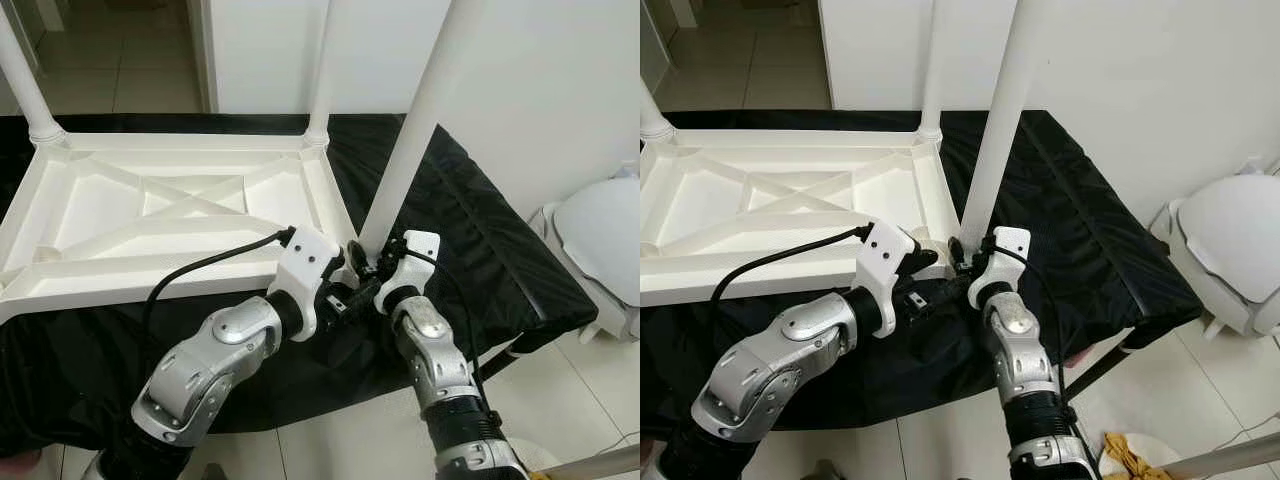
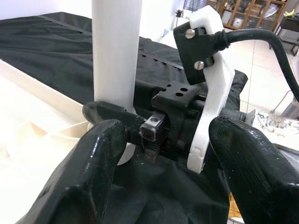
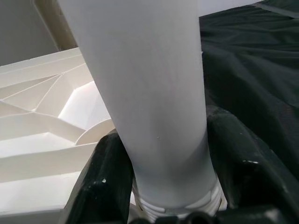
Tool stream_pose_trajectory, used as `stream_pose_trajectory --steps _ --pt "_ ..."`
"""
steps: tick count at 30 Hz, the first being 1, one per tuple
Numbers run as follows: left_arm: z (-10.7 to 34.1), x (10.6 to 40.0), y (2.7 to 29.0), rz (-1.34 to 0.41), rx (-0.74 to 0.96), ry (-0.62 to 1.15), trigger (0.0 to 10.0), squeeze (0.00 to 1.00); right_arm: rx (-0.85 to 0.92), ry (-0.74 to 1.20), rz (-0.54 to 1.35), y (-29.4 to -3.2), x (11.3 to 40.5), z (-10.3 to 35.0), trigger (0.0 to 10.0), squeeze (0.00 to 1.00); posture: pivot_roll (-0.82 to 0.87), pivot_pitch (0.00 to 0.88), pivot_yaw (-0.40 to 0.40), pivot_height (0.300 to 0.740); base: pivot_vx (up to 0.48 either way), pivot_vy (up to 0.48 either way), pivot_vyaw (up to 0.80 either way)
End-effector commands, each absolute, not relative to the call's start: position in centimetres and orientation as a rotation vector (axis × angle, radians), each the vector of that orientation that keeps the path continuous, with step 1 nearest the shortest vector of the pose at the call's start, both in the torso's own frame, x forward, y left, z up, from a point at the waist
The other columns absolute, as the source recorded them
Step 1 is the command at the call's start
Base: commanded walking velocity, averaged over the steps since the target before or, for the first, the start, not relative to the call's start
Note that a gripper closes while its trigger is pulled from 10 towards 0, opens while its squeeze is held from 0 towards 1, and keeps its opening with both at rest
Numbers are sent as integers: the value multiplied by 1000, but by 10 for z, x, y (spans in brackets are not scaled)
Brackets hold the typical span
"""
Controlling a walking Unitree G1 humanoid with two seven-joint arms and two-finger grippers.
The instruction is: Building children table
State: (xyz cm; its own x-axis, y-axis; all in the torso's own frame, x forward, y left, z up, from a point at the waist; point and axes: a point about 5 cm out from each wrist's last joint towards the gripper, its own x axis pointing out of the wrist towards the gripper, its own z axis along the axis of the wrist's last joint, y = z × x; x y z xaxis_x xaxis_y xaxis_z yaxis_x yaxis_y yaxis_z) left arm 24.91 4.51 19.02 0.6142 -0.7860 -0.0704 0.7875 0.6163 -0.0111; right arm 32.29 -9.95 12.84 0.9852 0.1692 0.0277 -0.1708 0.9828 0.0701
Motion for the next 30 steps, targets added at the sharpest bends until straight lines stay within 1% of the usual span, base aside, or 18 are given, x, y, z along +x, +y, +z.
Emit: stream_pose_trajectory --steps 1,2,7,8,13,14,19,20,21,26,27,28,29,30 --pt "191 247 42 -983 25 76 10000 0 35 64 138 -101 317 110 0 0 7 58 -88 740 0 0 0" --pt "191 247 42 -984 27 74 10000 0 42 48 151 -95 315 114 0 0 6 58 -87 740 0 0 0" --pt "191 247 42 -984 27 72 10000 0 50 52 119 -98 314 117 0 0 1 61 -88 740 0 0 0" --pt "191 248 42 -985 27 72 10000 0 47 52 108 -100 314 117 10000 0 -1 62 -88 740 0 0 0" --pt "191 248 41 -985 28 73 10000 0 60 44 104 -103 315 118 10000 0 -2 62 -89 740 0 0 0" --pt "191 248 41 -985 30 73 10000 0 68 35 103 -106 316 120 10000 1000 -3 64 -90 740 0 0 0" --pt "191 251 40 -984 34 68 10000 0 86 23 149 -107 317 120 10000 1000 -5 62 -97 740 0 0 0" --pt "192 252 39 -983 40 63 10000 0 92 20 169 -108 318 119 10000 1000 -6 60 -101 740 0 0 0" --pt "194 253 37 -991 44 53 10000 0 90 17 238 -109 320 117 10000 1000 -6 55 -103 740 0 0 0" --pt "194 252 36 -999 52 51 10000 0 62 -10 294 -115 323 120 10000 1000 -3 52 -104 740 0 0 0" --pt "194 252 37 -998 56 51 10000 0 46 -27 333 -118 326 122 10000 910 -1 52 -105 740 0 0 0" --pt "194 252 37 -998 56 51 10000 0 46 -27 333 -118 326 122 10000 910 -1 52 -105 740 0 0 0" --pt "194 253 37 -996 60 49 10000 0 32 -30 389 -127 333 124 10000 0 2 49 -104 740 0 0 0" --pt "194 253 37 -996 60 49 10000 0 32 -30 389 -127 333 124 10000 0 2 49 -104 740 0 0 0"
